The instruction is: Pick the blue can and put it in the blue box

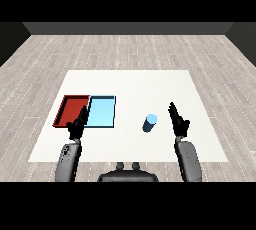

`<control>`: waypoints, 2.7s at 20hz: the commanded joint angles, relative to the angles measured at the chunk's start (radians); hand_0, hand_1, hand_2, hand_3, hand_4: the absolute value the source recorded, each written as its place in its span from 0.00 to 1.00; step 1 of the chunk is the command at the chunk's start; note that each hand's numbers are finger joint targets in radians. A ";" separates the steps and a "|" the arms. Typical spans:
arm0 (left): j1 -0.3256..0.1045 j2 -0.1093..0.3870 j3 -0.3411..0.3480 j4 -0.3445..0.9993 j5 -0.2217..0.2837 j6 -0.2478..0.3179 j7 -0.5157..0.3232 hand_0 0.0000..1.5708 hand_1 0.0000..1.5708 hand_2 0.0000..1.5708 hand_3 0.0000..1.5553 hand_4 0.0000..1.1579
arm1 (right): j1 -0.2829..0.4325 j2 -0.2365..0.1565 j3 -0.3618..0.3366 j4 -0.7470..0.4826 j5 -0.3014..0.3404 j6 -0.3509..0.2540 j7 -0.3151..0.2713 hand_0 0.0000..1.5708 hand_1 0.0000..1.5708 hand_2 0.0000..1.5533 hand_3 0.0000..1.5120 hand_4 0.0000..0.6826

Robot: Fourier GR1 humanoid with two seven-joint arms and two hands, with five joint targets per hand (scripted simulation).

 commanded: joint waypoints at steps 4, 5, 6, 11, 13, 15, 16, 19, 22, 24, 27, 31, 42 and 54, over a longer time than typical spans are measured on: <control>0.021 -0.025 0.000 0.003 0.007 0.002 -0.014 0.00 0.00 0.00 0.00 0.00 | 0.085 0.067 0.063 -0.003 0.046 -0.028 0.023 0.00 0.00 0.00 0.00 0.00; 0.026 -0.031 -0.001 0.003 0.010 0.003 -0.017 0.00 0.00 0.00 0.00 0.00 | 0.106 0.081 0.080 -0.001 0.055 -0.037 0.027 0.00 0.00 0.00 0.00 0.00; 0.040 -0.025 0.003 -0.060 0.033 -0.004 0.035 0.00 0.00 0.00 0.00 0.00 | 0.137 0.078 0.075 0.028 0.051 -0.028 -0.008 0.00 0.00 0.00 0.00 0.00; 0.003 -0.055 0.041 -0.006 0.047 -0.021 -0.365 0.00 0.00 0.00 0.00 0.00 | 0.117 0.063 0.076 -0.078 -0.100 0.123 -0.248 0.00 0.00 0.00 0.00 0.00; 0.011 -0.074 0.030 0.008 0.026 0.005 -0.380 0.00 0.00 0.00 0.00 0.00 | 0.053 0.096 0.096 0.034 -0.059 0.107 -0.315 0.00 0.00 0.00 0.00 0.00; 0.084 -0.067 0.010 -0.099 0.048 -0.023 -0.339 0.00 0.00 0.00 0.00 0.00 | 0.208 0.091 0.124 -0.043 -0.061 0.123 -0.381 0.00 0.00 0.00 0.00 0.00; 0.055 -0.074 0.027 0.041 0.040 -0.029 -0.459 0.00 0.00 0.00 0.00 0.00 | 0.095 0.098 0.100 -0.009 -0.070 0.105 -0.302 0.00 0.00 0.00 0.00 0.00; -0.044 -0.043 0.072 0.095 0.062 -0.030 -0.422 0.00 0.00 0.00 0.00 0.00 | 0.190 0.105 0.186 -0.063 -0.053 0.085 -0.346 0.00 0.00 0.00 0.00 0.00; 0.018 -0.036 0.042 -0.035 0.066 -0.027 -0.344 0.00 0.00 0.00 0.00 0.00 | 0.197 0.105 0.165 -0.050 -0.054 0.085 -0.350 0.00 0.00 0.00 0.00 0.00; 0.082 -0.062 0.002 -0.069 0.053 -0.026 -0.355 0.00 0.00 0.00 0.00 0.00 | 0.124 0.098 0.123 -0.043 -0.058 0.092 -0.308 0.00 0.00 0.00 0.00 0.00; 0.095 -0.076 -0.003 -0.053 0.024 -0.001 -0.411 0.00 0.00 0.00 0.00 0.00 | 0.142 0.090 0.107 -0.034 -0.070 0.103 -0.316 0.00 0.00 0.00 0.00 0.00; 0.002 -0.051 0.029 -0.007 0.053 -0.011 -0.368 0.00 0.00 0.00 0.00 0.00 | 0.128 0.090 0.109 -0.034 -0.068 0.097 -0.309 0.00 0.00 0.00 0.00 0.00; 0.042 -0.045 0.013 -0.071 0.047 -0.010 -0.325 0.00 0.00 0.00 0.00 0.00 | 0.000 0.077 -0.001 0.197 -0.129 0.102 -0.300 0.00 0.00 0.00 0.00 0.00; 0.081 -0.048 -0.005 -0.109 0.007 0.017 -0.346 0.00 0.00 0.00 0.00 0.00 | -0.027 0.105 0.068 0.319 -0.143 0.013 -0.336 0.00 0.00 0.00 0.00 0.00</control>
